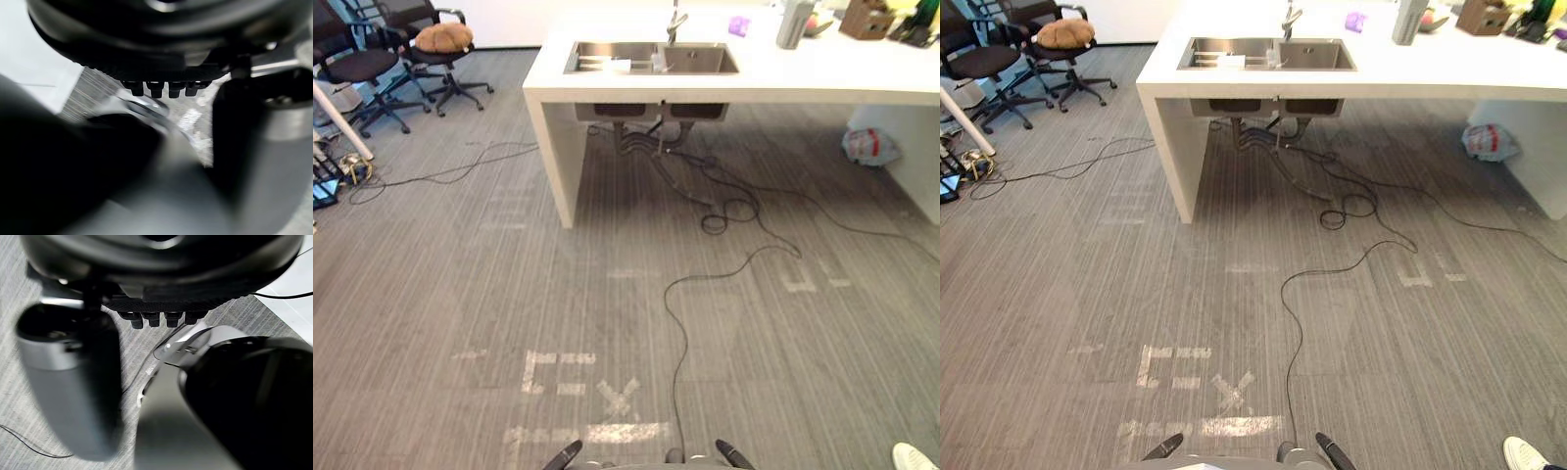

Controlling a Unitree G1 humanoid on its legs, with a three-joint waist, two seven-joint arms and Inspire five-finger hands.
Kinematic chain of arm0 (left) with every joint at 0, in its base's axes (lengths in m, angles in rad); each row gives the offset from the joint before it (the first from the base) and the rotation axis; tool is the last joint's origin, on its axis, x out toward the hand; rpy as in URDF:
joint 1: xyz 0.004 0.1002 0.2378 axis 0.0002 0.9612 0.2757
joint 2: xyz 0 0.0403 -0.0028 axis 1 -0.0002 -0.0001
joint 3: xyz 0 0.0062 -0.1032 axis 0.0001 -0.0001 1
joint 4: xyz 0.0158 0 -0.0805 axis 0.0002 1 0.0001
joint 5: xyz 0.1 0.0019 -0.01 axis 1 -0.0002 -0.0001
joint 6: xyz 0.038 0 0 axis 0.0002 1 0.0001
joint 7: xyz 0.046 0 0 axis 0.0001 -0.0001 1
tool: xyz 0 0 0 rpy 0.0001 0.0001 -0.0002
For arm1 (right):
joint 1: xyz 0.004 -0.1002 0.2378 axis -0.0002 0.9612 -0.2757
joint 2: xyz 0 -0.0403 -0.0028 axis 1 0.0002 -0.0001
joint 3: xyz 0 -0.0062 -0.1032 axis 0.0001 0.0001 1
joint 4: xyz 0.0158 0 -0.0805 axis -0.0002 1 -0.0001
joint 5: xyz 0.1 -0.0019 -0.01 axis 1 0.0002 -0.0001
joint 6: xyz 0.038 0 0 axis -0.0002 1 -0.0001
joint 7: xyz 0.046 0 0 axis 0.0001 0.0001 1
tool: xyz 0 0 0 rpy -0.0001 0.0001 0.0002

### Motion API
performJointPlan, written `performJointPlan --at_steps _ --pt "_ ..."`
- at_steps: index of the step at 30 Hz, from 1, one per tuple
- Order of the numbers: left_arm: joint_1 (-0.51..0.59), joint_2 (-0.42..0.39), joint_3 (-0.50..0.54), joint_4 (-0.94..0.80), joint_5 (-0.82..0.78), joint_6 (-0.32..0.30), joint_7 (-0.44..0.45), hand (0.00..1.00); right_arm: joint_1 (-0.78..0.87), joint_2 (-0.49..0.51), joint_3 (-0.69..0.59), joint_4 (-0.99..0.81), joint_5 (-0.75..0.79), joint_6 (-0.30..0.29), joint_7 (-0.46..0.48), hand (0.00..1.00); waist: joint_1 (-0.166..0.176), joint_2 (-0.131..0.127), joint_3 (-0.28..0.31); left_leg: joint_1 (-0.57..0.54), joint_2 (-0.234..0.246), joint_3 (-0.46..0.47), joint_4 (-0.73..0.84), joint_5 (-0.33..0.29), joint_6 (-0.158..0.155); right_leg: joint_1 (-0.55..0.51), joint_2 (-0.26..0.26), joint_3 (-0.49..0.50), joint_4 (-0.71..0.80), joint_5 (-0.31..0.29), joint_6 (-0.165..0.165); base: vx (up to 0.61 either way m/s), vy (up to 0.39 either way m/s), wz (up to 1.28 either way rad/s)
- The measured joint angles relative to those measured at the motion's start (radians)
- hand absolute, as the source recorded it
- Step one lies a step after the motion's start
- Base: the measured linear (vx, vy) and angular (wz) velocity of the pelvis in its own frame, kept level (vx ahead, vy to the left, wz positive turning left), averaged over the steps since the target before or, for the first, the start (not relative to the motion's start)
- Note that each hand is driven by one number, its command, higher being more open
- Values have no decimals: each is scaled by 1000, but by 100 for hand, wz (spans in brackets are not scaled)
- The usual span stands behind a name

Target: Walk over to the sink, pick up the cup, carry it to the dishwasher, place the cup inside the dishwasher, then close the dishwasher door

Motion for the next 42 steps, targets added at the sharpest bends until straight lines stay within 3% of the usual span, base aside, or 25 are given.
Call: performJointPlan --at_steps 5,11,15,21,25,34,37,39,42 --pt "-14 9 -25 -19 -3 -17 -3 100 -60 10 4 -43 -23 -69 -12 100 -8 2 23 7 -1 -2 -25 16 -7 28 5 -28 -54 28 6 -4 -8 5" --pt "-11 11 -68 -130 -13 -121 -1 100 -143 8 36 -153 -26 -104 6 100 -6 2 34 12 -5 -8 -62 54 3 35 3 -65 -68 36 6 -42 -11 17" --pt "-59 -36 -68 -203 -70 -199 41 100 -167 5 66 -188 -30 -136 32 100 2 1 48 16 -5 -8 -75 66 10 41 4 -75 -78 45 2 -62 -2 7" --pt "-100 -65 -91 -204 57 -218 148 100 -136 4 82 -191 -106 -141 48 100 -7 5 56 31 -4 -3 -77 66 10 54 6 -71 -78 45 2 -15 6 -3" --pt "-85 -69 -96 -201 171 -253 201 100 -106 5 83 -191 -112 -179 47 100 -11 5 60 31 -3 -1 -78 66 10 53 6 -68 -77 45 2 0 1 -1" --pt "-70 -68 -105 -202 248 -259 263 100 -88 12 82 -190 -174 -223 86 100 0 -1 64 33 3 36 -79 65 12 32 7 -46 -43 33 -9 -11 5 -7" --pt "-52 -63 -104 -204 255 -258 258 100 -88 15 84 -186 -170 -222 88 100 2 -6 68 35 9 56 -74 54 51 -9 -1 -33 55 -24 -10 -14 3 -12" --pt "-50 -45 -104 -204 253 -258 249 100 -88 17 95 -175 -162 -218 87 100 1 -31 75 35 -6 83 -42 35 75 -84 -52 -29 240 -131 12 -5 10 -2" --pt "-42 -36 -96 -197 214 -257 233 100 -92 15 114 -145 -125 -208 82 100 5 -47 83 28 -17 110 17 -24 89 -189 -125 -59 498 -159 33 -2 27 -18"
